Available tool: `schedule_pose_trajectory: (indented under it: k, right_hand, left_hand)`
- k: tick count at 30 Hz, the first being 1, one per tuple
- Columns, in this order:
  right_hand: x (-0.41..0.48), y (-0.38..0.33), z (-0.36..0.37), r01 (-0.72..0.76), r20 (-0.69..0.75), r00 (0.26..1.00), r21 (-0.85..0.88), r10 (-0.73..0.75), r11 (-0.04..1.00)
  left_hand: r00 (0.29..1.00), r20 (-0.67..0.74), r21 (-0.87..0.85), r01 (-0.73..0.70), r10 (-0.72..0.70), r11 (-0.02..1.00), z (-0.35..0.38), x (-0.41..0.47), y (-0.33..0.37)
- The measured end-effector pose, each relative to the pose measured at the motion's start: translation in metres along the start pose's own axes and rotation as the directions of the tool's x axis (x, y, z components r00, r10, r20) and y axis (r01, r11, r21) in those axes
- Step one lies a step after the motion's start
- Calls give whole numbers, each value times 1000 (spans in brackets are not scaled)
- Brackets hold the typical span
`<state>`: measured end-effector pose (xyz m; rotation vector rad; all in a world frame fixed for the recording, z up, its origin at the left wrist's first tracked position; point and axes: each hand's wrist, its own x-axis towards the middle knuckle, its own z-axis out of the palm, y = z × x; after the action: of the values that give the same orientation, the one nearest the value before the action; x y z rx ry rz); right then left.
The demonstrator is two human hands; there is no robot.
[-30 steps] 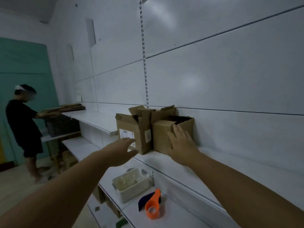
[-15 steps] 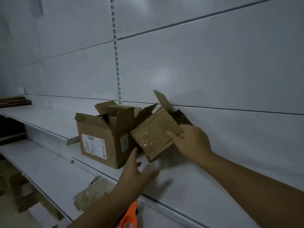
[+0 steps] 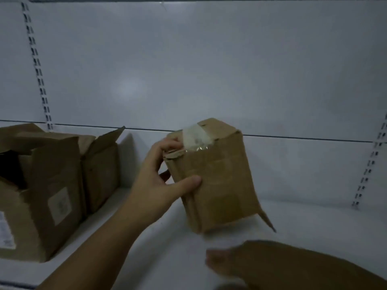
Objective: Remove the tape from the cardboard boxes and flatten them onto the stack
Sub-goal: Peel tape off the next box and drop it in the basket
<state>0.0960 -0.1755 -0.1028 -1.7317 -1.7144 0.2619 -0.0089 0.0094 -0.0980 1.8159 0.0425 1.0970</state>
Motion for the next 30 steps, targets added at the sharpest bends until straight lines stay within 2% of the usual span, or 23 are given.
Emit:
schedule_pose_trajectory:
  k: [3,4,5,7,8,10,11,14,17,23,28,30]
  right_hand:
    - [-8,-14,-29,174,10,985,-58,-174,983]
    - [-7,-11,-38,243,-73,965,-117,-252,963]
    - [-3,-2,-46,274,-216,924,-196,-314,941]
    - [12,23,-57,192,-449,835,-302,-317,934]
    - [20,38,-57,145,-469,838,-298,-277,944]
    - [30,73,-46,100,-418,889,-224,-189,969]
    - [32,87,-39,108,-428,888,-158,-167,982]
    - [33,109,-23,199,-549,817,-19,-176,980]
    - [35,112,-19,223,-610,766,-45,-204,974]
    - [36,106,-14,212,-602,743,-201,-292,956]
    - [34,101,-11,213,-599,759,-143,-256,967]
    - [32,98,-10,215,-587,770,-128,-249,968]
  left_hand:
    - [972,235,136,-9,-24,991,11,8,-27]
    - [962,267,148,8,-48,989,16,7,-37]
    - [955,287,130,37,-73,991,21,7,-45]
    - [947,309,80,69,-90,994,28,5,-54]
    - [948,309,75,53,-73,996,31,5,-56]
    - [953,302,83,3,-28,997,36,3,-57]
    - [953,302,101,-20,-11,995,37,2,-58]
    - [956,293,159,-56,7,986,41,-3,-61]
    - [960,279,155,-50,5,987,41,-4,-62]
    - [968,238,146,49,-83,988,52,-13,-64]
    - [993,114,216,-48,24,975,59,-20,-65]
    - [990,93,256,-129,108,958,57,-21,-65]
